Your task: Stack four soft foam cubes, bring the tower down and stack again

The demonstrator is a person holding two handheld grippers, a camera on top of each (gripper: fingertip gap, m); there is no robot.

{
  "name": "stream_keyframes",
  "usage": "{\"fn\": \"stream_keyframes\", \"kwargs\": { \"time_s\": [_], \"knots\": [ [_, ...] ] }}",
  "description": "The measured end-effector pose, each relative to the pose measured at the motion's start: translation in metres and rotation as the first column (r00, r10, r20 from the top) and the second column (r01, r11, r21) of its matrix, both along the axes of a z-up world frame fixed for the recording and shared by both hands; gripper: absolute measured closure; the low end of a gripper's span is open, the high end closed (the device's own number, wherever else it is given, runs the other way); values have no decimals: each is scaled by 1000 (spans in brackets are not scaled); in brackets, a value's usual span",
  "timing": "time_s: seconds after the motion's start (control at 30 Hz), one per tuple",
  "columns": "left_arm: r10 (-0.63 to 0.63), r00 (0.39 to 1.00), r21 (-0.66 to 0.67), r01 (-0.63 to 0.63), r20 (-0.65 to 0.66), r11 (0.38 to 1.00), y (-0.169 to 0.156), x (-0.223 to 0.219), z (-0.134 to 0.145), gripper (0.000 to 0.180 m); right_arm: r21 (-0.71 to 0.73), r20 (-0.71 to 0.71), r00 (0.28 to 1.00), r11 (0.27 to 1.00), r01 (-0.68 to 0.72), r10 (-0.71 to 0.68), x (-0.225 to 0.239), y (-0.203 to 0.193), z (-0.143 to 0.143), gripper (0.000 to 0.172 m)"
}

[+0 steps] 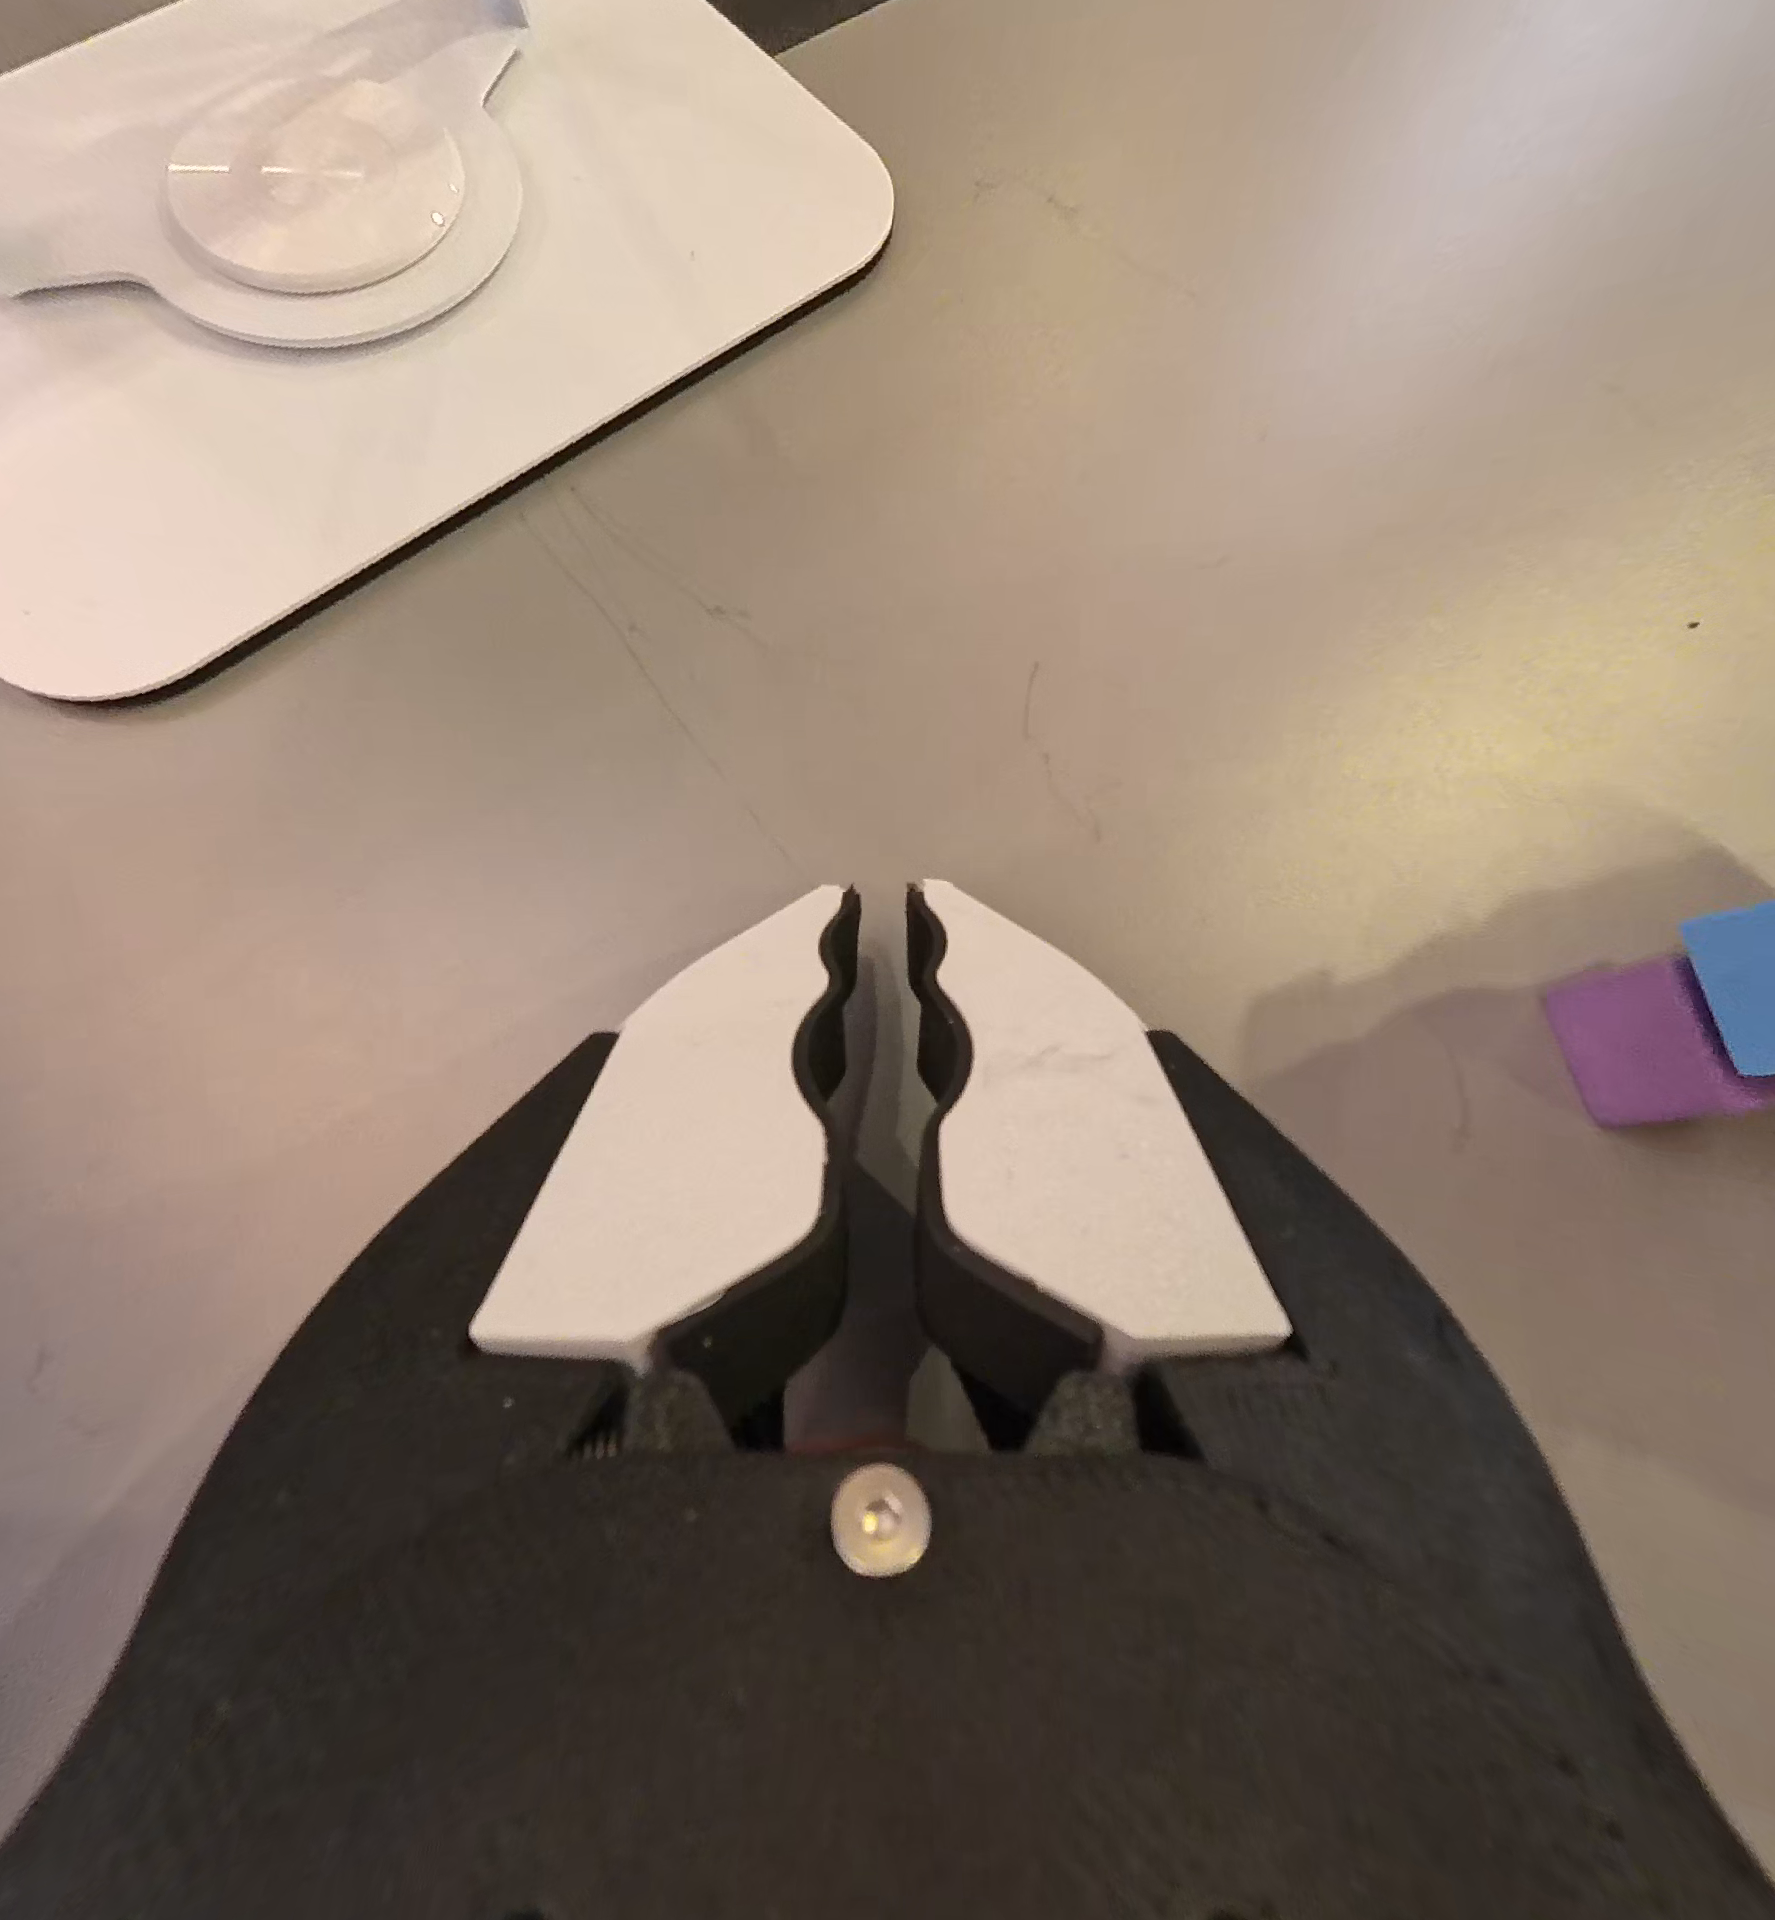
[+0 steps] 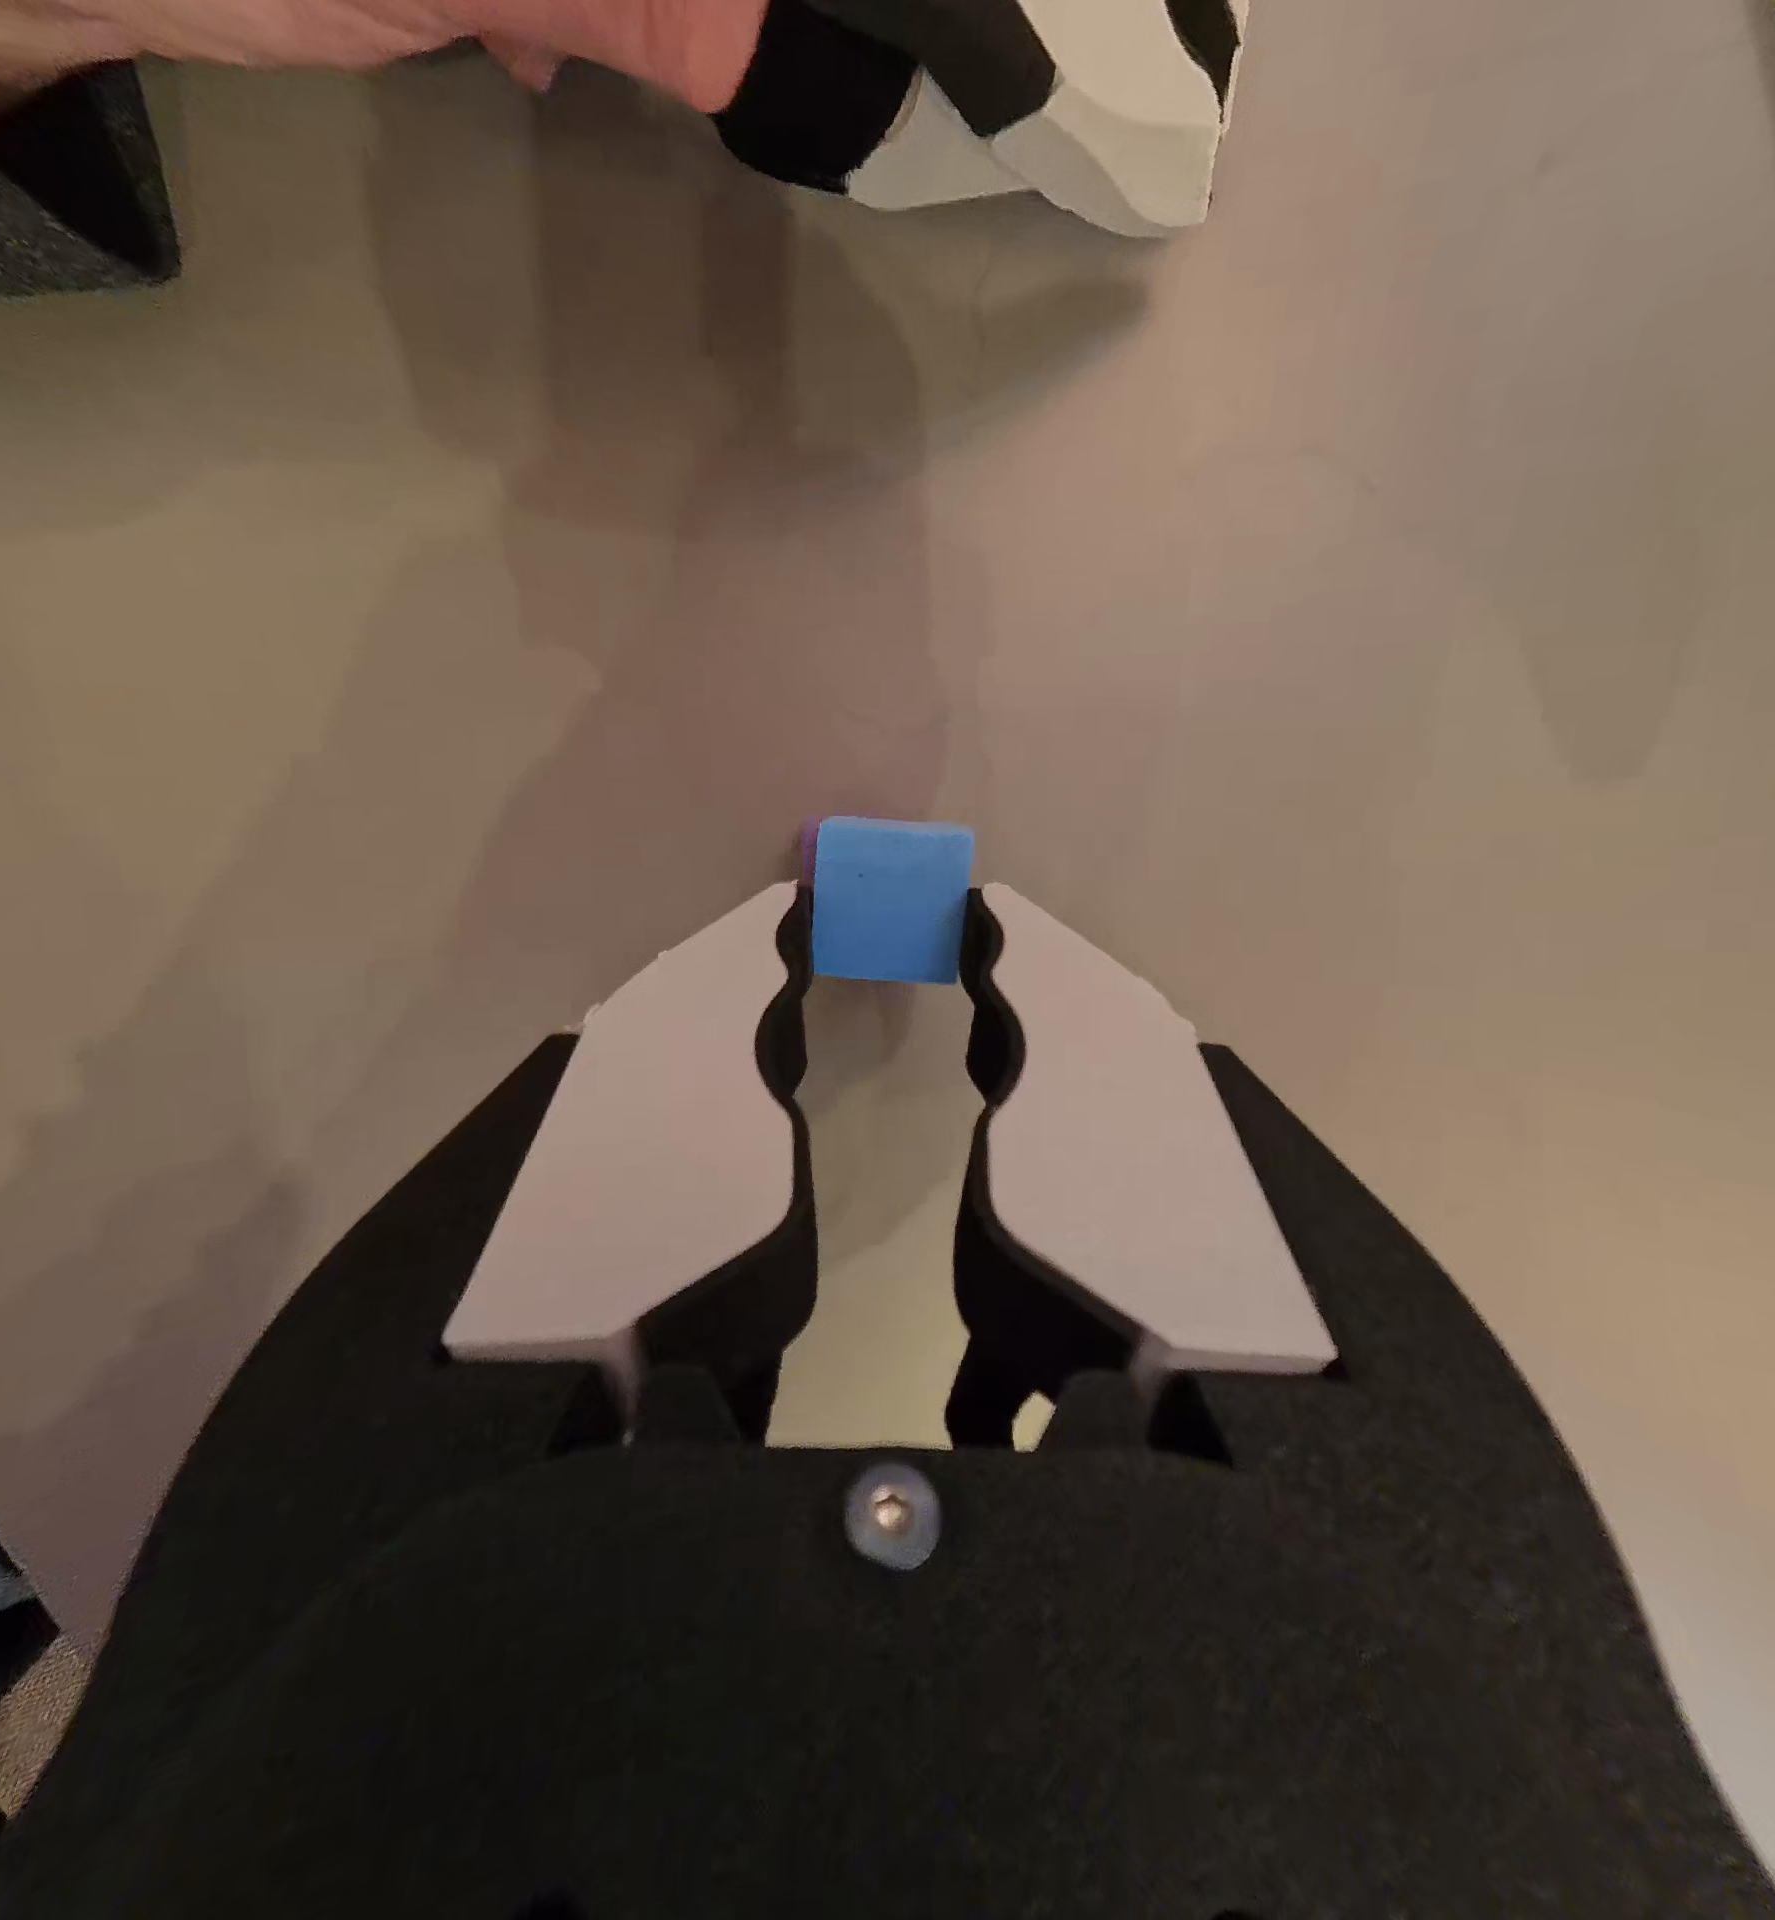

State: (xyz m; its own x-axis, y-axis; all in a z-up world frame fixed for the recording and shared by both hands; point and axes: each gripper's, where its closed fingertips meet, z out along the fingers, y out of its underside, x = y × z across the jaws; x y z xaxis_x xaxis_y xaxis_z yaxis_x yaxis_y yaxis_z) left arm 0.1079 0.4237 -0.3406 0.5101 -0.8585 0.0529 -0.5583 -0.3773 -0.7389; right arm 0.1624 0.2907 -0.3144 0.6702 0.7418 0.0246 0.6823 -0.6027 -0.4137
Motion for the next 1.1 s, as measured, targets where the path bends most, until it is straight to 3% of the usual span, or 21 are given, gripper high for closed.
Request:
{"fn": "stream_keyframes", "kwargs": {
  "time_s": [0.63,0.77,0.9,1.0,1.1],
  "knots": [
    [-3,1000,0,3,-6,1000,0,0,-1,172,-44,-30,999,999,-16,15,-5,-4,-4,144],
    [-5,1000,-2,5,-5,1000,0,0,-1,172,-56,-12,1000,998,-19,19,-5,-5,-9,132],
    [-7,1000,-4,7,-7,1000,-1,1,-1,172,-26,-34,999,1000,-8,7,-1,-4,7,126],
    [-7,1000,-4,7,-5,1000,-1,1,-1,172,49,-41,995,995,90,-88,30,2,33,126],
    [-7,1000,-3,7,-5,1000,-1,1,-1,172,108,-37,963,957,270,-267,84,5,49,127]
  ]
}}
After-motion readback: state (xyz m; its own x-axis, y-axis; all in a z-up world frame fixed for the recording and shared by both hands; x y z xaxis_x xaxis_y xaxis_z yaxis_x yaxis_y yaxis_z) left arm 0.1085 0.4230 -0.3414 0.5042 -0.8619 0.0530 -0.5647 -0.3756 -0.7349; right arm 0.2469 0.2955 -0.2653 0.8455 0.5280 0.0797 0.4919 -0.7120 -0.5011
